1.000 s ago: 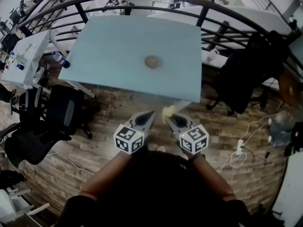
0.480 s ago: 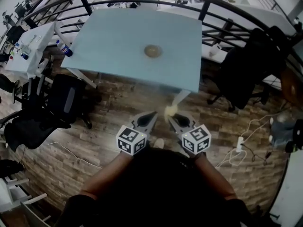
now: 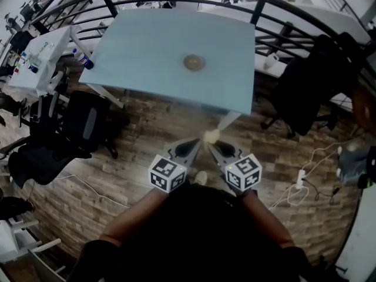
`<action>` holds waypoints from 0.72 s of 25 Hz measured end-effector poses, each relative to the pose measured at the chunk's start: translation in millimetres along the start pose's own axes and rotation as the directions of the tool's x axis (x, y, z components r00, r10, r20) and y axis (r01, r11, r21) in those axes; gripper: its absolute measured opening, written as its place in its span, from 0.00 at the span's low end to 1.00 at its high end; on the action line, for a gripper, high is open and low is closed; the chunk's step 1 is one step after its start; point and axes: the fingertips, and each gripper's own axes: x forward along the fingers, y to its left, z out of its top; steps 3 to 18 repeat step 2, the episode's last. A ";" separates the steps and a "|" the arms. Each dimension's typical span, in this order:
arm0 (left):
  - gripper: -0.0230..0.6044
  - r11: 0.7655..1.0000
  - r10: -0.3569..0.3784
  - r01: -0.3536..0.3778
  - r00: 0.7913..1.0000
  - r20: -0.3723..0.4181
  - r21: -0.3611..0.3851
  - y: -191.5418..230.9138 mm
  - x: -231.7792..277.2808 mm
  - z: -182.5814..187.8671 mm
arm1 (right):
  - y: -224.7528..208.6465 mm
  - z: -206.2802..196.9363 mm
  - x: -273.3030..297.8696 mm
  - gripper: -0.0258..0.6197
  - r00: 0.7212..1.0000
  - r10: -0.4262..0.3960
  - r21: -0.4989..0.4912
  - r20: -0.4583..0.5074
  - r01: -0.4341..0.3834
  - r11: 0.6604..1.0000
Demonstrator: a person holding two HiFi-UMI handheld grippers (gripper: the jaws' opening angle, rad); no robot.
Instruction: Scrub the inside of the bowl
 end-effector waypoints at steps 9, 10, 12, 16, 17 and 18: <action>0.03 1.000 -0.008 0.008 1.000 -0.001 0.014 2.2 0.7 2.9 | 1.7 3.0 4.3 0.14 1.000 -0.002 -0.005 0.003 0.002 1.000; 0.03 1.000 -0.008 0.008 1.000 -0.001 0.014 2.2 0.7 2.9 | 1.7 3.0 4.3 0.14 1.000 -0.002 -0.005 0.003 0.002 1.000; 0.03 1.000 -0.008 0.008 1.000 -0.001 0.014 2.2 0.7 2.9 | 1.7 3.0 4.3 0.14 1.000 -0.002 -0.005 0.003 0.002 1.000; 0.03 1.000 -0.008 0.008 1.000 -0.001 0.014 2.2 0.7 2.9 | 1.7 3.0 4.3 0.14 1.000 -0.002 -0.005 0.003 0.002 1.000; 0.03 1.000 -0.008 0.008 1.000 -0.001 0.014 2.2 0.7 2.9 | 1.7 3.0 4.3 0.14 1.000 -0.002 -0.005 0.003 0.002 1.000; 0.03 1.000 -0.008 0.008 1.000 -0.001 0.014 2.2 0.7 2.9 | 1.7 3.0 4.3 0.14 1.000 -0.002 -0.005 0.003 0.002 1.000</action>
